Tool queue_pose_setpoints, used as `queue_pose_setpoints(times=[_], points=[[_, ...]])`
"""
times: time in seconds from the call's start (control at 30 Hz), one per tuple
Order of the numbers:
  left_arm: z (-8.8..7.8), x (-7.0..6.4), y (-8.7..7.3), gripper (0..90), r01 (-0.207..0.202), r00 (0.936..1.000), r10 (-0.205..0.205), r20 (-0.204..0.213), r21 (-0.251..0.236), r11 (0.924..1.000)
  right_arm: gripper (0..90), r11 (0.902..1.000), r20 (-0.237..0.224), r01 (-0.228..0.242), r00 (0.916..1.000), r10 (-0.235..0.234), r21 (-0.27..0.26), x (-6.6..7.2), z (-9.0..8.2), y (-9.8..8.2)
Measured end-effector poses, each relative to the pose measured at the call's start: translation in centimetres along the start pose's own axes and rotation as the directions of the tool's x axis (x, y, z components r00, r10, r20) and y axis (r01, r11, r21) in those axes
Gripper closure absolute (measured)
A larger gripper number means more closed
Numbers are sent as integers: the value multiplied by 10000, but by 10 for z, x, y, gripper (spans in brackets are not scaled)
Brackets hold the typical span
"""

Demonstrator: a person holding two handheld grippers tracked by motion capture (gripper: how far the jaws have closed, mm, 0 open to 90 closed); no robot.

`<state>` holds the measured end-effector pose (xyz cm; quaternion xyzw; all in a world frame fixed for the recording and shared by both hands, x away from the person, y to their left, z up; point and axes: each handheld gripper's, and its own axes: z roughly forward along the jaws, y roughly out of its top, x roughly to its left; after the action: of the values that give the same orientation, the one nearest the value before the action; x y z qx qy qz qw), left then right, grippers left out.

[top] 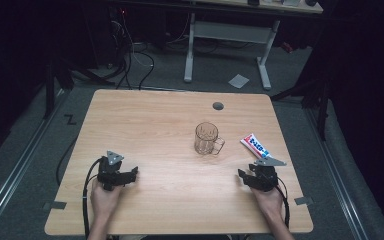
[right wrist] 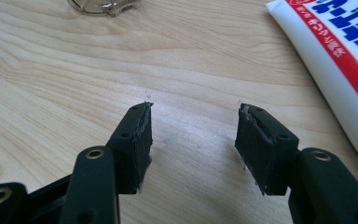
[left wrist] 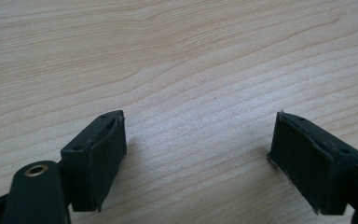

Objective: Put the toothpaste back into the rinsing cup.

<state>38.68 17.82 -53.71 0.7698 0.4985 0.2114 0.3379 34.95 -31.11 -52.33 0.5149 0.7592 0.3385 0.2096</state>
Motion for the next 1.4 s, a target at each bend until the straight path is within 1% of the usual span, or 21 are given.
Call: queue_pose_setpoints(times=[0.27, 0.4, 0.47, 0.53, 0.6, 0.67, 0.73, 0.83, 0.87, 0.9, 1.03, 1.13, 1.27, 1.4], points=[[0, 0, 0, 184, 0, 10000, 0, -13, -10, 10000, 457, 9998, -228, -86, 9997, 82, -188, -3, -8, -3], [0, 0, 0, 184, -1, 10000, 1, -4, 4, 10000, 471, 9991, -307, -89, 9995, 76, -416, -2, -14, -4], [0, 0, 0, 184, 0, 10000, 0, -14, -8, 10000, 487, 9976, -295, -7, 9996, -13, -697, -1, -20, -5], [0, 0, 0, 184, -4, 10000, 4, -8, 3, 10000, 494, 9959, -273, -47, 9996, 22, -901, -1, -26, -5], [0, 0, 0, 183, -5, 10000, 5, -23, -7, 10000, 501, 9939, -350, -222, 9992, 185, -1078, -2, -32, -6], [0, 0, 0, 183, 10, 10000, -10, -23, -10, 10000, 508, 9925, -388, -432, 9985, 390, -1144, -4, -35, -6], [0, 0, 0, 183, 2, 10000, -2, -29, -8, 10000, 510, 9909, -415, -547, 9979, 499, -1229, -8, -37, -7], [0, 0, 0, 183, -2, 10000, 2, -37, 4, 10000, 510, 9881, -379, -817, 9963, 774, -1306, -11, -39, -9], [0, 0, 0, 183, 3, 10000, -3, -37, 3, 10000, 510, 9872, -361, -802, 9965, 760, -1376, -13, -39, -10], [0, 0, 0, 182, 7, 10000, -7, -38, 3, 10000, 508, 9852, -341, -926, 9955, 886, -1440, -13, -40, -10], [0, 0, 0, 182, 21, 10000, -21, -45, 5, 10000, 498, 9859, -278, -895, 9959, 864, -1411, -16, -41, -10], [0, 0, 0, 182, 26, 10000, -26, -42, 1, 10000, 483, 9853, -353, -895, 9957, 853, -1455, -19, -42, -8], [0, 0, 0, 182, 19, 10000, -19, -45, 3, 10000, 472, 9839, -231, -846, 9964, 820, -1571, -23, -46, -4], [1, 0, 0, 181, 25, 10000, -25, -44, 2, 10000, 461, 9845, -127, -797, 9968, 787, -1565, -27, -49, 2]])
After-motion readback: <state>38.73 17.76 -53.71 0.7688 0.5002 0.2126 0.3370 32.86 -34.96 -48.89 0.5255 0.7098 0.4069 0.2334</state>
